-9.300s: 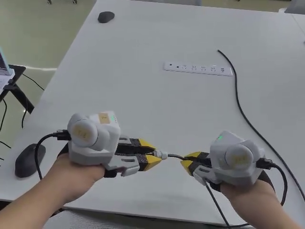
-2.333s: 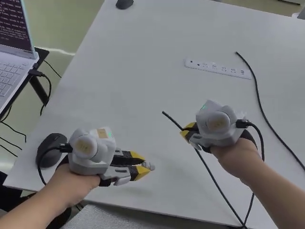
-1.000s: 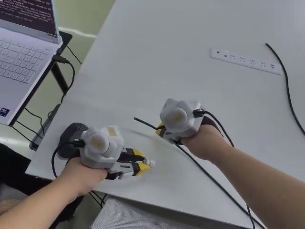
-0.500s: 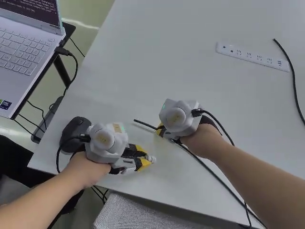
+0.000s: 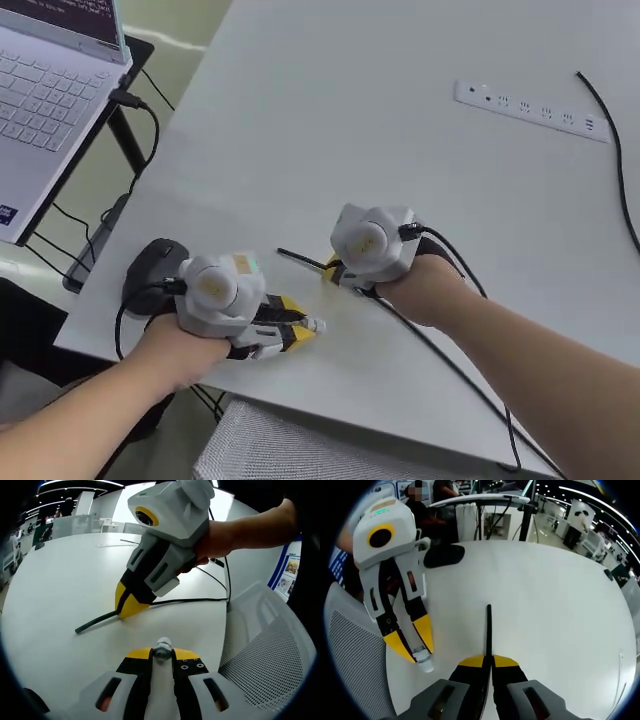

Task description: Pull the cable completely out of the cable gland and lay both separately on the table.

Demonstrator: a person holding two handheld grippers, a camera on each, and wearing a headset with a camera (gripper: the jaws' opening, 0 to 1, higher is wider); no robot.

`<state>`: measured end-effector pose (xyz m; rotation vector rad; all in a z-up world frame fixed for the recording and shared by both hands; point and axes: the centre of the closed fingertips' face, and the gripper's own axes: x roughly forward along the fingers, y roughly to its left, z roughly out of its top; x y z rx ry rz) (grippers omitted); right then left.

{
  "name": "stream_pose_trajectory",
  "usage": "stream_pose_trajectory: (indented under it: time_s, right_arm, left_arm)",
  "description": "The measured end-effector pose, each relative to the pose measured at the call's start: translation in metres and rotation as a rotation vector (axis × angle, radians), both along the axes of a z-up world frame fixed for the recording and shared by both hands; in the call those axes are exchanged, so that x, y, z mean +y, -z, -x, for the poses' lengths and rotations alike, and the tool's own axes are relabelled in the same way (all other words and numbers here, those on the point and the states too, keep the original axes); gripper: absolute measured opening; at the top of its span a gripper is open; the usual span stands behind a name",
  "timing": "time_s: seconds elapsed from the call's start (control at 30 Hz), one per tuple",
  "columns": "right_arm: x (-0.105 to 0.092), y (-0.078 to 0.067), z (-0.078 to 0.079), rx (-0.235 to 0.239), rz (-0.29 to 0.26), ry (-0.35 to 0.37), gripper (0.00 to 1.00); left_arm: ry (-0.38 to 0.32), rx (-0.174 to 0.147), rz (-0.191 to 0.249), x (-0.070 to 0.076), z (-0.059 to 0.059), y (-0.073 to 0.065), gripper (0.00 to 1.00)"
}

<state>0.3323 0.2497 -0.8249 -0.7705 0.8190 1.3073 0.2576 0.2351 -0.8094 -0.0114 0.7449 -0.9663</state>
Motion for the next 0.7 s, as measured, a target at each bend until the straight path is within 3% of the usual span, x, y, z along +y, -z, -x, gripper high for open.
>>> stream_pose_trajectory:
  time_s: [0.3, 0.37, 0.7]
  right_arm:
    - [-0.0004, 0.0004, -0.0001, -0.01, -0.007, -0.012, 0.0]
    - [-0.0005, 0.0006, -0.0002, -0.013, -0.009, -0.014, 0.0]
    - [-0.0005, -0.0002, 0.0002, -0.015, -0.011, -0.026, 0.0]
  left_arm:
    - [0.011, -0.016, -0.022, -0.0023, -0.0012, 0.0017, 0.16]
    - [0.033, -0.02, -0.06, -0.0009, 0.0013, 0.0066, 0.16]
    - [0.043, -0.045, -0.08, -0.0025, -0.0014, 0.0063, 0.16]
